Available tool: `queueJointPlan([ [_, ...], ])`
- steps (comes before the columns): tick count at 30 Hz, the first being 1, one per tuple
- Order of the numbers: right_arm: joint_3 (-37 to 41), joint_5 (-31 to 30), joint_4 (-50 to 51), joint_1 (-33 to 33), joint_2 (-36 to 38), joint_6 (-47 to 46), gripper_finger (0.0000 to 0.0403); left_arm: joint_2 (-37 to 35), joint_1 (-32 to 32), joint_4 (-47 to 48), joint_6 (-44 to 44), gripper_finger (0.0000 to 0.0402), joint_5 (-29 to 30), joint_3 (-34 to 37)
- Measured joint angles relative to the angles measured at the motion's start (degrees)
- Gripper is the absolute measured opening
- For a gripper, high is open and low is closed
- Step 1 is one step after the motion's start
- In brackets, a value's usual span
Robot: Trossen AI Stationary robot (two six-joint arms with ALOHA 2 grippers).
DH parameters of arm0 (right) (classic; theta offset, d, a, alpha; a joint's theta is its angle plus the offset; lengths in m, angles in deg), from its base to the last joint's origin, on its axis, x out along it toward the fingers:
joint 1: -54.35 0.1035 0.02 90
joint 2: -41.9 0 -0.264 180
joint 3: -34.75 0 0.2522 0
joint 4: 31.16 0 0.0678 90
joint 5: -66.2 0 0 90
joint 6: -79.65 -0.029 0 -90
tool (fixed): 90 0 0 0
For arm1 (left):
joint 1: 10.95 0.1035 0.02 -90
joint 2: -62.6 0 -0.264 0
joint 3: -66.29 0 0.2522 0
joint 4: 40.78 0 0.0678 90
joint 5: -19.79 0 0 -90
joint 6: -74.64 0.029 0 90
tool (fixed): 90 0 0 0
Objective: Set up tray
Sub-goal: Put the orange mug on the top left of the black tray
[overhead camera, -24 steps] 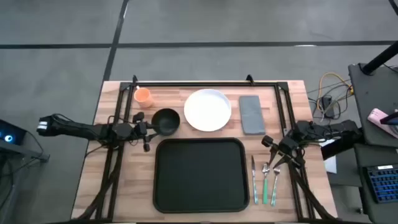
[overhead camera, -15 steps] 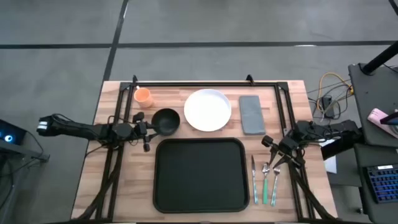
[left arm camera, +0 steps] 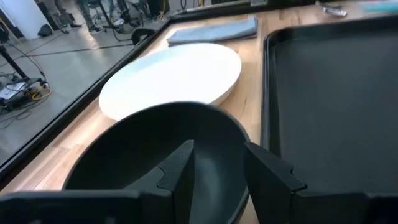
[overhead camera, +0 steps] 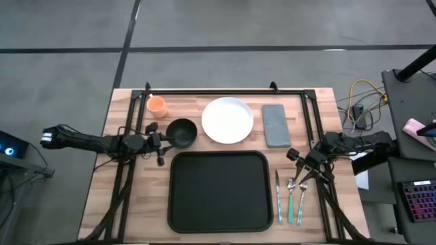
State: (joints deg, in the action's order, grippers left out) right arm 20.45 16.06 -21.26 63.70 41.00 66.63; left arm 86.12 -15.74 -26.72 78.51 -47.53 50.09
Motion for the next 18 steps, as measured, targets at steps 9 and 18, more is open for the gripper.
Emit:
queueJointPlan([
  [9,0.00,-0.09,0.02,0.00,0.02,0.00,0.0069,-0.04,0.00,-11.08,-14.30,0.0117,0.03,0.00],
  [18,0.00,-0.16,0.02,0.00,0.02,0.00,0.0077,-0.02,-0.02,-21.85,-18.09,0.0117,-0.11,0.00],
])
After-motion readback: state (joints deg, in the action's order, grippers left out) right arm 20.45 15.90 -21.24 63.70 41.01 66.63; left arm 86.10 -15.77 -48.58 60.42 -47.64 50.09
